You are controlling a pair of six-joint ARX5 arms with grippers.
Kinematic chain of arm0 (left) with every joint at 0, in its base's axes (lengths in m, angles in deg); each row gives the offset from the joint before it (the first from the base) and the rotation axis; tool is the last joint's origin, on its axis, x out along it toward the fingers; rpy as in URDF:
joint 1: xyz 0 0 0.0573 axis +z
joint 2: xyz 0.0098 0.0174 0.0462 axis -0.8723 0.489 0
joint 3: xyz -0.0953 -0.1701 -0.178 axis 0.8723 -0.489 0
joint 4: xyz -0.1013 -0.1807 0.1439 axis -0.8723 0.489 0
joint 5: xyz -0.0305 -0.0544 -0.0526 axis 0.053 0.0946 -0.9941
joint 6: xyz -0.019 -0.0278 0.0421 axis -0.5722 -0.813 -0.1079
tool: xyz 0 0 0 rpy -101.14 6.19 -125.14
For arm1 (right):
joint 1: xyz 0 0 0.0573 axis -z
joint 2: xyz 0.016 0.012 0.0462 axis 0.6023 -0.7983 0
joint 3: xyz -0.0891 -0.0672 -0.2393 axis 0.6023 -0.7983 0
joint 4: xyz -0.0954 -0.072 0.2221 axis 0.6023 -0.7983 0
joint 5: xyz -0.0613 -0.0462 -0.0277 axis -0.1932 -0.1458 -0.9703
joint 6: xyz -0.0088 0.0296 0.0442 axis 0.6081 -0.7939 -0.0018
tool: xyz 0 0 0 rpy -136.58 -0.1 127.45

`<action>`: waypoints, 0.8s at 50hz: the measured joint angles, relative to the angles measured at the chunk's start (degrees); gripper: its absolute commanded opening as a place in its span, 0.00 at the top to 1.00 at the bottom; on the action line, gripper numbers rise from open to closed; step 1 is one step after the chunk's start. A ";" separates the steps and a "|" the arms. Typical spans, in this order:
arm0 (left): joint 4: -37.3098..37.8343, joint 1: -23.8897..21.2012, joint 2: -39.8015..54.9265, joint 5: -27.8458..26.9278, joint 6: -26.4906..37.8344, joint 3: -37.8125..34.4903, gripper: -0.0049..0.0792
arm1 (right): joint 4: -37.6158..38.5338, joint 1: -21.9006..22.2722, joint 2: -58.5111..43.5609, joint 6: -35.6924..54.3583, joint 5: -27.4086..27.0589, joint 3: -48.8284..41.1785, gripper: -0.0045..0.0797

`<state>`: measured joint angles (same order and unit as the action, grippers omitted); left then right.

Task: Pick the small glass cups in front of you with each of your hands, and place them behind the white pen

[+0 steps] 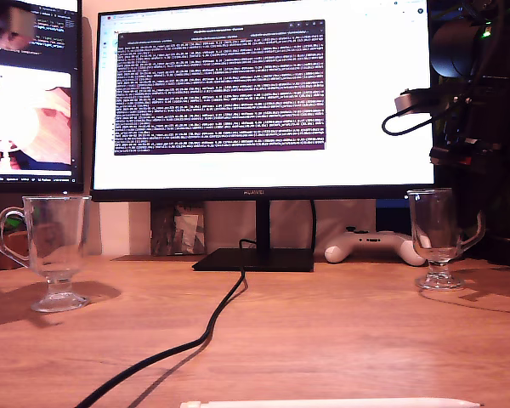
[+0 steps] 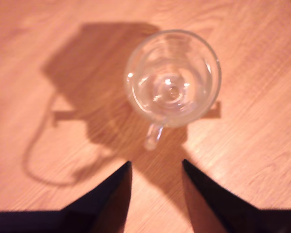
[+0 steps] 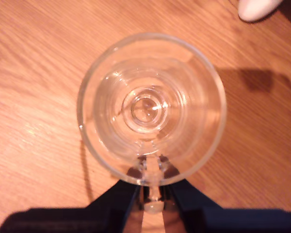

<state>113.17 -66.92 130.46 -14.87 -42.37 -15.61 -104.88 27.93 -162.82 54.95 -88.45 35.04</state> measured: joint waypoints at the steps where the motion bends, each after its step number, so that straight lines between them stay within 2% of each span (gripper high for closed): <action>1: 0.02 0.00 0.52 -0.11 0.13 0.00 0.59 | 0.07 0.00 0.00 -0.02 0.00 0.00 0.96; 14: -1.62 0.00 5.46 -0.33 0.92 0.00 0.59 | 0.13 0.00 0.00 0.00 0.00 0.00 0.96; 34: -4.63 1.14 7.02 -3.13 2.10 0.00 0.59 | 0.15 0.00 0.00 -0.02 0.00 0.00 0.96; 40: -5.01 1.46 8.85 -3.82 2.10 0.00 0.64 | 0.15 0.00 0.00 -0.02 0.00 0.00 0.96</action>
<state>108.17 -65.46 139.31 -18.69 -40.27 -15.61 -104.73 27.93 -162.82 54.93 -88.45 35.04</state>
